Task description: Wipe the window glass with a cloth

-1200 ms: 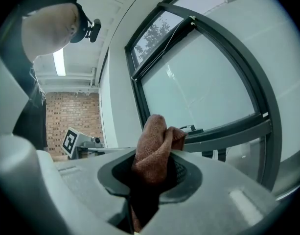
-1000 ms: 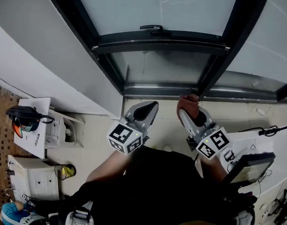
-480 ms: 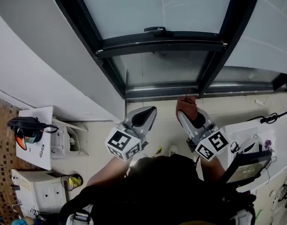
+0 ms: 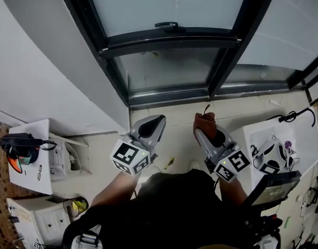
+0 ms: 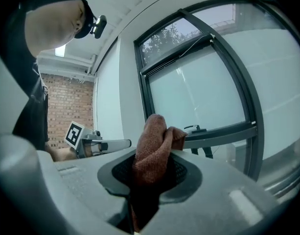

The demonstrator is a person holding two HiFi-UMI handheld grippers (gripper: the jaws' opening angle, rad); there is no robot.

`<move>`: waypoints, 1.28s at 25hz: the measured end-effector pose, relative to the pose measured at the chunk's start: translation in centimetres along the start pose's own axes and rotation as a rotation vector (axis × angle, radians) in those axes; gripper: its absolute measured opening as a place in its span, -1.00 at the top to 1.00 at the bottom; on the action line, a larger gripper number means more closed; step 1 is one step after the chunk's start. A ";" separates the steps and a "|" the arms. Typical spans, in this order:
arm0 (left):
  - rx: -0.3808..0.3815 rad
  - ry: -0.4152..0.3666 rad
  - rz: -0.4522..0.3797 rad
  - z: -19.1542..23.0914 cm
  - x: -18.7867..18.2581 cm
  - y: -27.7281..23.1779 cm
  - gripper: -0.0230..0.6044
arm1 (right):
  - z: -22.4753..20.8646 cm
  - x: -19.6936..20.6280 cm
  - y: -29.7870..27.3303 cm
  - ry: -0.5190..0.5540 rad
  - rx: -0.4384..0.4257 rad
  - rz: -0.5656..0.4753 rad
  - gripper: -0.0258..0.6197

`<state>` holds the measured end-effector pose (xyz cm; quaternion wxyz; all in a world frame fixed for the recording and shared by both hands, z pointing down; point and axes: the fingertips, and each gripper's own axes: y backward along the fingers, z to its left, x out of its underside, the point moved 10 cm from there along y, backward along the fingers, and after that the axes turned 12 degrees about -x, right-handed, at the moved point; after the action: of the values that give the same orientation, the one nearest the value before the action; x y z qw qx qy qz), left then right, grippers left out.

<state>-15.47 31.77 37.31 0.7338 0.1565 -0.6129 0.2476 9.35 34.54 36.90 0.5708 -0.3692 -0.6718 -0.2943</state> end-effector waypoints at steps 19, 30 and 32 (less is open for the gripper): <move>-0.102 -0.016 -0.035 -5.2 0.0 -0.8 0.87 | -4.2 -2.0 3.1 0.031 -0.074 -0.018 0.67; -0.067 -0.040 -0.026 -5.7 -0.3 -1.8 0.87 | -4.8 -2.0 3.7 0.041 -0.041 -0.047 0.67; -0.065 -0.042 -0.024 -5.7 -0.4 -1.8 0.87 | -4.8 -1.9 3.6 0.033 -0.041 -0.047 0.67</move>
<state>-9.85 33.30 35.95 0.7285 0.1450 -0.6339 0.2155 15.10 32.34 35.78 0.5670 -0.3600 -0.6647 -0.3272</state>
